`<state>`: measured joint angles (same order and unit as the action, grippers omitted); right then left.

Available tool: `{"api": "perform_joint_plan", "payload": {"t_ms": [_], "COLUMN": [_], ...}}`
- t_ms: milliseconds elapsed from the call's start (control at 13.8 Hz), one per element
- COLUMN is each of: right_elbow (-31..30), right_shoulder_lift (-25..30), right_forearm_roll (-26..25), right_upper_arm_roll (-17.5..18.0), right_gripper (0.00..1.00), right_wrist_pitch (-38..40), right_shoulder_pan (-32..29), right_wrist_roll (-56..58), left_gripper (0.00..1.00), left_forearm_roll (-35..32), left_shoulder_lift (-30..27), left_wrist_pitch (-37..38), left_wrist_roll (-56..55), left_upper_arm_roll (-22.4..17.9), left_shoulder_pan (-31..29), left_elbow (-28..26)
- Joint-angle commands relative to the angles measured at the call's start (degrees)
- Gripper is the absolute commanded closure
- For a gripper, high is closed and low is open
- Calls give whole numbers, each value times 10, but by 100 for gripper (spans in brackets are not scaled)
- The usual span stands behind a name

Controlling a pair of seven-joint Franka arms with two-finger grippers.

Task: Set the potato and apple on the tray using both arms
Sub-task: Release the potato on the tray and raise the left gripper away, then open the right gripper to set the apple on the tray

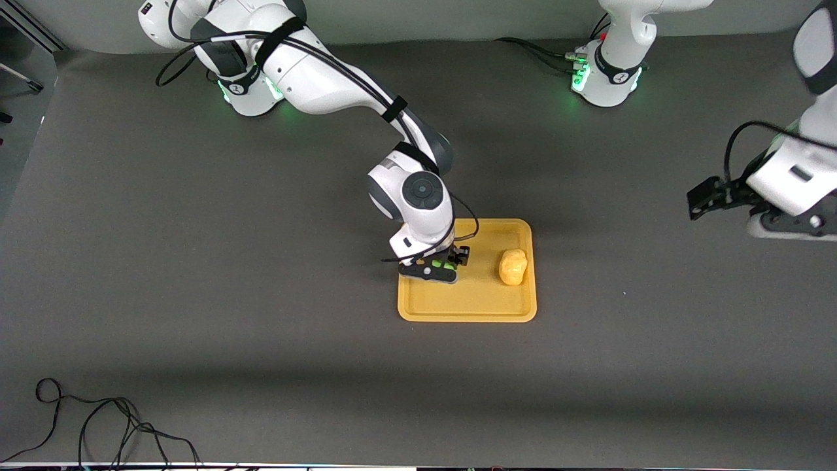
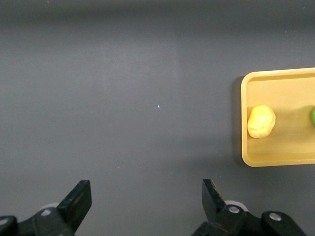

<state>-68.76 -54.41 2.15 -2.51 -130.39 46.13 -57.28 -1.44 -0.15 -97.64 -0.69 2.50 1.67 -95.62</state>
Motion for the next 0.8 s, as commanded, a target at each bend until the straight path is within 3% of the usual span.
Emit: {"api": "perform_joint_plan", "payload": {"t_ms": [0,145,218,508,726], "right_elbow": [24,23,20,10,-118], "right_shoulder_lift": [-14,-23,-22,19,161], "right_forearm_roll": [4,3,3,5,4], "right_upper_arm_roll": [-5,-5,-5,-9,-11], "right_gripper": [63,39,4,0,0], "right_wrist_pitch": [-8,-9,-9,-4,21], "right_shoulder_pan": [9,12,15,0,-43], "right_wrist_roll": [-28,-31,-31,-28,23], "left_gripper": [0,0,0,0,0], "left_forearm_roll": [7,8,8,8,8], "left_shoulder_lift": [-38,-62,-63,-63,-63], "left_wrist_pitch": [11,11,-3,-33,-40], "left_wrist_roll": [12,13,13,13,13], "left_upper_arm_roll": [3,3,3,3,0], "left_shoulder_pan": [-7,-11,-11,-11,-12], "left_elbow": [-25,-49,-62,-83,-88]}}
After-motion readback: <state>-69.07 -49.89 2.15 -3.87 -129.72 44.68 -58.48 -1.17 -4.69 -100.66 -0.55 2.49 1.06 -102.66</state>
